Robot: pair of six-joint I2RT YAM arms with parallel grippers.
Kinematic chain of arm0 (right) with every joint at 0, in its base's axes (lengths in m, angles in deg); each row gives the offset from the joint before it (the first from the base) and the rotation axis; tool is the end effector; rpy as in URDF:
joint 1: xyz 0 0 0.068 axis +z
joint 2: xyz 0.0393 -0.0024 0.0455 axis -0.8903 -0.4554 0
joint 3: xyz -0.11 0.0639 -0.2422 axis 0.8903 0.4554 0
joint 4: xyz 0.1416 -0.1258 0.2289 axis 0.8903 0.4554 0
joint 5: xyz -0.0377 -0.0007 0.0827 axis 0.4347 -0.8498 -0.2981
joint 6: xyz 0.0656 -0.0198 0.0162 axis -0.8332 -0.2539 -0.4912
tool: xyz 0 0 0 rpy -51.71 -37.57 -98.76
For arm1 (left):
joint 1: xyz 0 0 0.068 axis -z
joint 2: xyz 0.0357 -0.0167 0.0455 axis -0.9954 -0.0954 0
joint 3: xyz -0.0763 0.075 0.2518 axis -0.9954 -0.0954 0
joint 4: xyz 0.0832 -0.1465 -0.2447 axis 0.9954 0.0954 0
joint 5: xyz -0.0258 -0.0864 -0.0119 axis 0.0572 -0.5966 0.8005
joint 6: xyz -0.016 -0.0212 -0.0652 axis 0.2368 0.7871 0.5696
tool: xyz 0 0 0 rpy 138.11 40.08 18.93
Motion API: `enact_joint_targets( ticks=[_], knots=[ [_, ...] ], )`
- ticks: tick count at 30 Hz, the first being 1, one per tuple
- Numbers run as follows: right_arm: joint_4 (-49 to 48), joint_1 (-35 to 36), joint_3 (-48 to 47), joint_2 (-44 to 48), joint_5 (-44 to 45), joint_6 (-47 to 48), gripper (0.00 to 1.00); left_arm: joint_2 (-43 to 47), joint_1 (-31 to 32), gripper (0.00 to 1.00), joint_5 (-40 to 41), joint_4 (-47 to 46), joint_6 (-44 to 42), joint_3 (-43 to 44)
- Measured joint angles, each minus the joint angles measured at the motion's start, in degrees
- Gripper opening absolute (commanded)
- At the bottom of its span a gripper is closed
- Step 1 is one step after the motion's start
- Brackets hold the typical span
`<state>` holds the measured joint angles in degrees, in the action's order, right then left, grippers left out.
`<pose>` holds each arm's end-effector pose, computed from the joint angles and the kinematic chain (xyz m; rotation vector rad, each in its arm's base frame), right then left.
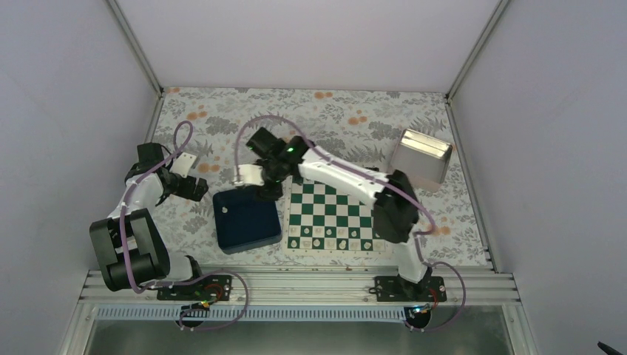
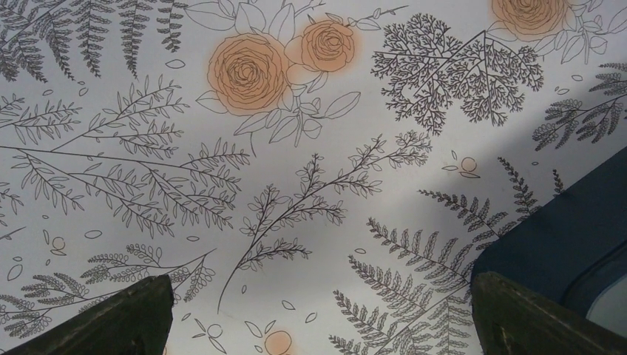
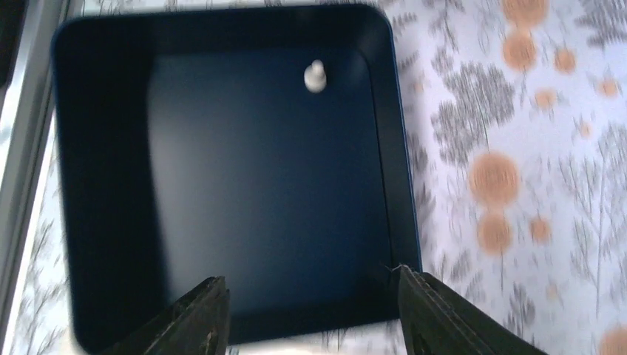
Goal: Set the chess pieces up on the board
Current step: Pick up the chess piece from the storage box.
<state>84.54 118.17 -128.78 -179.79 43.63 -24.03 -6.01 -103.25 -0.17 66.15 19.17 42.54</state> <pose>0.2576 0.3982 0.2476 -2.0403 1.7302 0.4419 0.2763 0.0746 0.1495 0.4002 2.6039 -0.1454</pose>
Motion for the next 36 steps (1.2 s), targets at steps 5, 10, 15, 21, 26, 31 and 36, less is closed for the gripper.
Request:
enact_joint_targets(
  ticks=[5, 10, 15, 21, 26, 31, 36],
  knots=[
    [-0.87, 4.42, -10.84, -10.97, 1.11, -0.15, 0.63, 0.02, 0.0, 1.0, -0.48, 0.04, -0.02, 0.0],
    [-3.13, 6.29, -13.9, -16.7, 0.87, -0.2, 0.64, 0.02, 0.0, 1.0, -0.85, 0.09, -0.11, 0.0],
    [-4.26, 7.19, -16.85, -20.72, 0.59, -0.22, 0.66, 0.02, 0.0, 1.0, -0.92, 0.17, -0.17, 0.0],
    [-6.32, 7.54, -17.44, -23.26, -0.39, -0.55, 0.67, 0.02, 0.0, 1.0, -1.46, 0.22, -0.2, 0.0],
    [-8.11, 7.82, -17.51, -24.74, -0.87, -1.18, 0.68, 0.02, -0.02, 1.0, -1.73, 0.28, -0.2, 0.0],
    [-9.84, 8.04, -17.53, -25.53, -1.03, -1.53, 0.69, 0.04, -0.02, 1.0, -1.77, 0.35, -0.2, 0.0],
    [-11.54, 8.09, -17.81, -26.32, -1.46, -1.77, 0.7, 0.07, 0.0, 1.0, -1.81, 0.35, -0.22, 0.0]
  ],
)
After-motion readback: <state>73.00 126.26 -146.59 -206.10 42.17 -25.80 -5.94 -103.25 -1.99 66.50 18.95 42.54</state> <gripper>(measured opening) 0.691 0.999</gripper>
